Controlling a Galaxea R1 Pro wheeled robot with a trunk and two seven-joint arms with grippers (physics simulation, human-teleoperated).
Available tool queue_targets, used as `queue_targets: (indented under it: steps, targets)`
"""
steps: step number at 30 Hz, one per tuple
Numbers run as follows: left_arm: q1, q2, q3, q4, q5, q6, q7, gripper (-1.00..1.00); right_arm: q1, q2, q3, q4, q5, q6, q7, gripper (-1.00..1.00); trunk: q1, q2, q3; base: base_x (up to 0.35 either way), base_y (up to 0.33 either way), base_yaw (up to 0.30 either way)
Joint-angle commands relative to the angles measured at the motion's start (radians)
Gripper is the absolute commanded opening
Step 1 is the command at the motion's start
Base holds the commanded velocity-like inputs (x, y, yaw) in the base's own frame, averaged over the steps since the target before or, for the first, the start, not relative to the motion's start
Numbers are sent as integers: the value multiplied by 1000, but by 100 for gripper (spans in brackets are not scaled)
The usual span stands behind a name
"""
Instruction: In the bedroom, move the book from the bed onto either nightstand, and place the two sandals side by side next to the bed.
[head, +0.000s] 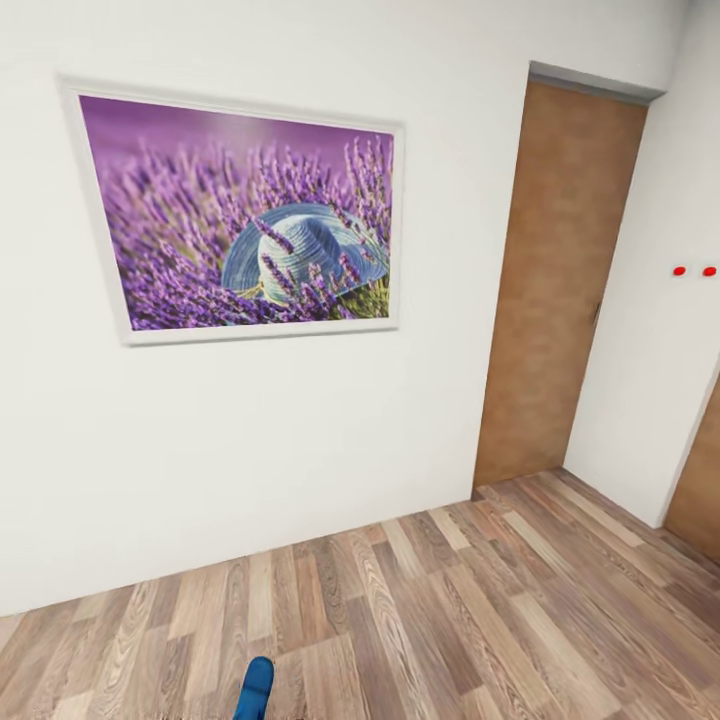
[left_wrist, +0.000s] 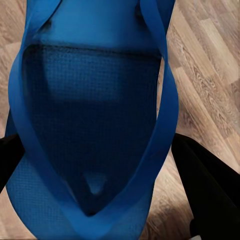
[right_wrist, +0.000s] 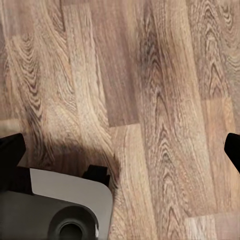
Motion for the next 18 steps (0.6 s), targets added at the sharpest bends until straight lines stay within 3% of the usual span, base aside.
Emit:
queue_targets:
  steps: [1,6,18]
  targets:
    - [-1,0,-8,1,9,-3,-2,-100,0,1,-6,-3,10,5,8,100,-4,6,1,0,0,280]
    - [-1,-15,-8,2,9,-3,-2,-100,0,1,-5,-2,10,5,7,100,-23,41,15,0,0,280]
    - [-1,-22,-9,2,9,-3,-2,-100,0,1,-5,0,10,5,3,100,-69,125,48,0,0,280]
